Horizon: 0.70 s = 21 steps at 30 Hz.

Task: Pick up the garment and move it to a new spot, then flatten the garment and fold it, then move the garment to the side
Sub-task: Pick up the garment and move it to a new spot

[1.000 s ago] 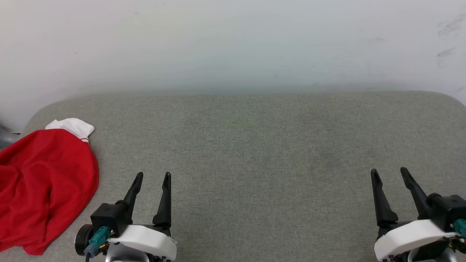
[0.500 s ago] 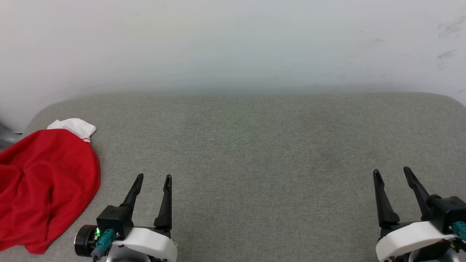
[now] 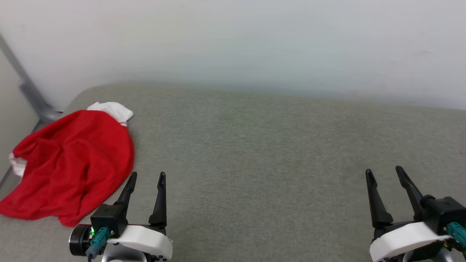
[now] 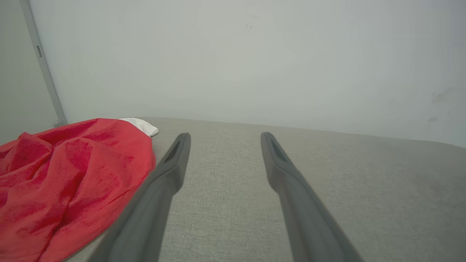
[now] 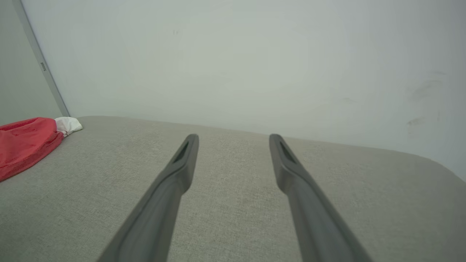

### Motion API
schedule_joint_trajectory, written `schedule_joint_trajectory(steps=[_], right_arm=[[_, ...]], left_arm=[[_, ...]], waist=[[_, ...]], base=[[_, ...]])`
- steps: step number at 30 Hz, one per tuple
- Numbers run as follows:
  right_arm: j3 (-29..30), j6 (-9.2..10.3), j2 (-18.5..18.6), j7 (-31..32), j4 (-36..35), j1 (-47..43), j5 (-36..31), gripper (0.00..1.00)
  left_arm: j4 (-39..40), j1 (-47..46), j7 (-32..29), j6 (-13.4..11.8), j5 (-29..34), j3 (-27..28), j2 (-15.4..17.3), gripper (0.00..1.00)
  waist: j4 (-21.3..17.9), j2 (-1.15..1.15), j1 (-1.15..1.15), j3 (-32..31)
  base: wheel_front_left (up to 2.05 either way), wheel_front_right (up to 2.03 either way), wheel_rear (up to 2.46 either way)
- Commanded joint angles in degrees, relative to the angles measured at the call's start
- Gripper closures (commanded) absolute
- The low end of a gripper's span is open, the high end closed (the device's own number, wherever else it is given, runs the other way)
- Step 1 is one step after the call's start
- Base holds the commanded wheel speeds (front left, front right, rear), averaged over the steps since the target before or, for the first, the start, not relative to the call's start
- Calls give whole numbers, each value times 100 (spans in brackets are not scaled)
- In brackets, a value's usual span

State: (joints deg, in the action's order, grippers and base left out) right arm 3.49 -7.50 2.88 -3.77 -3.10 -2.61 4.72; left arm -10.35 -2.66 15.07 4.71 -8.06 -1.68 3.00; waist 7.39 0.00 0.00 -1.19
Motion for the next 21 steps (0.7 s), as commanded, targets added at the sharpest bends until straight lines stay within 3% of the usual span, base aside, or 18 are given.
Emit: schedule_joint_trajectory(steps=[1,12,21], right_arm=[[-47,2,-1,-20,-9,0,14,0],[-408,2,-1,-16,-61,80,103,0],[-753,3,-1,19,-73,182,-18,0]], left_arm=[[12,-53,15,-17,-6,15,-1,0],[17,3,15,-82,28,133,0,0],[41,40,15,-113,43,315,63,0]], waist=[[246,0,0,23],[1131,0,0,51],[1506,0,0,83]], base=[[0,0,0],[0,0,0],[0,0,0]])
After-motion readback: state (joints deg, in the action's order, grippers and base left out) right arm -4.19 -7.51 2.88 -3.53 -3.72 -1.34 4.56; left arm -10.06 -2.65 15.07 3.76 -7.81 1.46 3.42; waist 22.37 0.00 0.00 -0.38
